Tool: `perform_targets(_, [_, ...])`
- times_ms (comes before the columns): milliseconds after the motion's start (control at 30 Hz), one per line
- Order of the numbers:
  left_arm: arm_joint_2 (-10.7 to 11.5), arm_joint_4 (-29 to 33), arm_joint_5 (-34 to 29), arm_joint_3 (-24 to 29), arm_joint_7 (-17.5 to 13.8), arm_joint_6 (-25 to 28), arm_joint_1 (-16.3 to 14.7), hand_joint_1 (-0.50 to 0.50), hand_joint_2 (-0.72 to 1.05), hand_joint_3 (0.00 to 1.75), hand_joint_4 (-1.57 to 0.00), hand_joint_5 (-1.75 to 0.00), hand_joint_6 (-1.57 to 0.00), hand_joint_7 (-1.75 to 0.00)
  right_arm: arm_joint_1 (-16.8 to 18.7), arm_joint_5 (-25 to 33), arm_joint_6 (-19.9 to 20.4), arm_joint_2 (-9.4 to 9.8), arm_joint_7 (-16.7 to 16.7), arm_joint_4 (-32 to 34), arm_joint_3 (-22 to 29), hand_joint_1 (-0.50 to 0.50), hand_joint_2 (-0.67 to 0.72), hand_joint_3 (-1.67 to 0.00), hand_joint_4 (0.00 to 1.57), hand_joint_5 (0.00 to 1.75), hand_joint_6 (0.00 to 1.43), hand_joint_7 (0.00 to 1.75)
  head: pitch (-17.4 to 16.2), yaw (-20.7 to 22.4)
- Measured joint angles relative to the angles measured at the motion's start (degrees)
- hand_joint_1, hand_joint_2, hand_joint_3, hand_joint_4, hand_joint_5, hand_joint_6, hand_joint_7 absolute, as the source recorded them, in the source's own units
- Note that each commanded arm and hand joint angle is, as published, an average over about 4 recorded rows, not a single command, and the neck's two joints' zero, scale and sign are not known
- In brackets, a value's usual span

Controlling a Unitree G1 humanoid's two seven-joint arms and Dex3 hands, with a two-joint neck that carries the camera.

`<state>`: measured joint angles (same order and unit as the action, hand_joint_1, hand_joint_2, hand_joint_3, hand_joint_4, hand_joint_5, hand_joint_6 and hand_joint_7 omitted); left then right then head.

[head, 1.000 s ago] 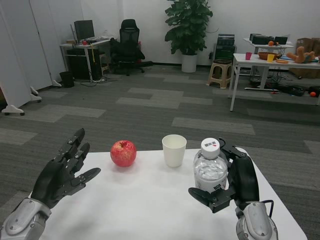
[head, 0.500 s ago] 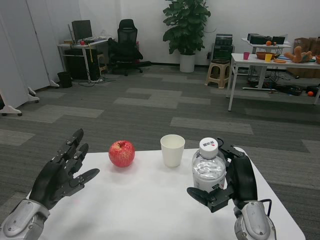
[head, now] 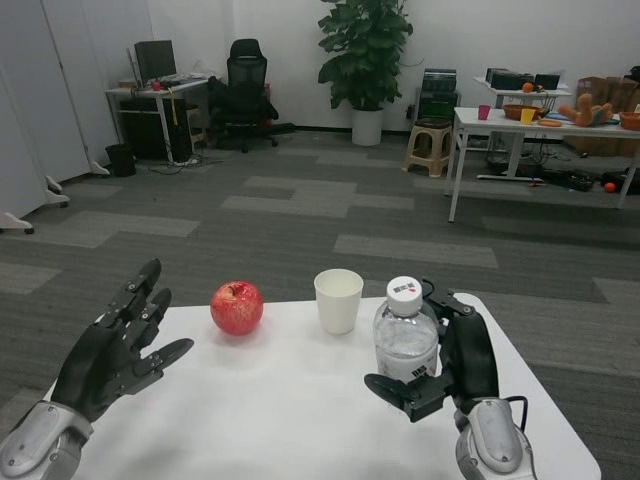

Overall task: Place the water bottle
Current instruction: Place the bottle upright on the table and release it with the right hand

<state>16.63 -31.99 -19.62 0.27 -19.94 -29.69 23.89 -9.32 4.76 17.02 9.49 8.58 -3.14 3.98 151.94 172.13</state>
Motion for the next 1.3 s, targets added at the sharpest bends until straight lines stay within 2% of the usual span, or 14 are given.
perform_targets(200, [0.04, -0.6, -0.03, -0.27, 0.01, -0.14, -0.05, -0.5, 1.05, 0.07, 0.0, -0.1, 0.0, -0.03, -4.41, -0.01, 3.74, -0.29, 2.0, -12.98, -0.36, 0.42, 0.09, -1.11, 1.41, 1.65, 1.28, 1.33, 0.1, 0.04])
perform_targets(367, [-0.02, -0.83, -0.03, -0.39, 0.01, -0.28, -0.07, -0.5, 1.05, 0.09, 0.0, -0.1, 0.0, 0.0, -8.08, 0.45, 5.99, -0.39, 2.63, -22.77, -0.87, 0.42, 0.09, -1.11, 1.37, 1.65, 1.28, 1.33, 0.15, -0.67])
perform_targets(500, [-0.04, -0.9, -0.03, -0.5, 0.02, -0.36, -0.06, -0.5, 1.05, 0.0, 0.0, -0.1, 0.0, -0.03, -10.95, 1.36, 7.76, -0.41, 3.2, -28.5, -1.73, 0.42, 0.12, -1.07, 1.38, 1.6, 1.3, 1.36, 0.25, -1.32])
perform_targets(600, [-0.04, -1.05, -0.04, -0.76, 0.01, -0.4, -0.06, -0.5, 1.05, 0.07, 0.0, -0.1, 0.0, -0.02, -13.68, 1.81, 9.6, -0.28, 4.11, -33.1, -2.61, 0.42, 0.15, -1.03, 1.4, 1.58, 1.31, 1.4, 0.28, -1.58])
perform_targets(733, [-0.03, -1.43, -0.04, -0.93, 0.01, -0.42, -0.05, -0.5, 1.05, 0.0, 0.0, -0.1, 0.0, 0.0, -16.56, 2.73, 12.49, -0.23, 4.86, -38.76, -3.79, 0.42, 0.15, -1.03, 1.43, 1.55, 1.31, 1.4, 0.34, -1.78])
perform_targets(833, [-0.03, -1.56, -0.04, -0.98, 0.01, -0.42, -0.05, -0.5, 1.05, 0.07, 0.0, -0.1, 0.0, 0.0, -18.17, 3.0, 13.38, -0.19, 5.18, -41.66, -4.44, 0.42, 0.15, -1.01, 1.43, 1.55, 1.31, 1.4, 0.39, -1.67])
perform_targets(933, [-0.03, -1.58, -0.05, -1.03, 0.01, -0.42, -0.05, -0.5, 1.05, 0.07, 0.0, -0.1, 0.0, 0.0, -19.64, 3.06, 13.93, -0.07, 5.26, -44.24, -4.82, 0.42, 0.15, -0.95, 1.43, 1.55, 1.31, 1.4, 0.23, -1.52])
perform_targets(1067, [-0.03, -1.59, -0.07, -1.05, 0.01, -0.42, -0.05, -0.5, 1.05, 0.07, 0.0, -0.1, 0.0, 0.0, -20.19, 3.05, 14.13, 0.08, 5.28, -45.65, -4.82, 0.42, 0.15, -0.95, 1.38, 1.5, 1.31, 1.43, -0.11, -1.37])
perform_targets(1167, [-0.03, -1.59, -0.09, -1.06, 0.01, -0.42, -0.05, -0.5, 1.05, 0.0, 0.0, -0.1, 0.0, 0.0, -20.38, 3.05, 14.4, 0.43, 5.14, -46.54, -4.81, 0.42, 0.12, -0.91, 1.29, 1.41, 1.28, 1.47, -0.1, -1.31])
perform_targets(1300, [-0.03, -1.59, -0.09, -1.06, 0.01, -0.42, -0.05, -0.5, 1.05, 0.07, 0.0, -0.1, 0.0, -0.02, -20.34, 3.06, 14.74, 1.4, 4.35, -47.6, -4.73, 0.42, 0.09, -0.87, 1.15, 1.33, 1.25, 1.47, -0.16, -1.4])
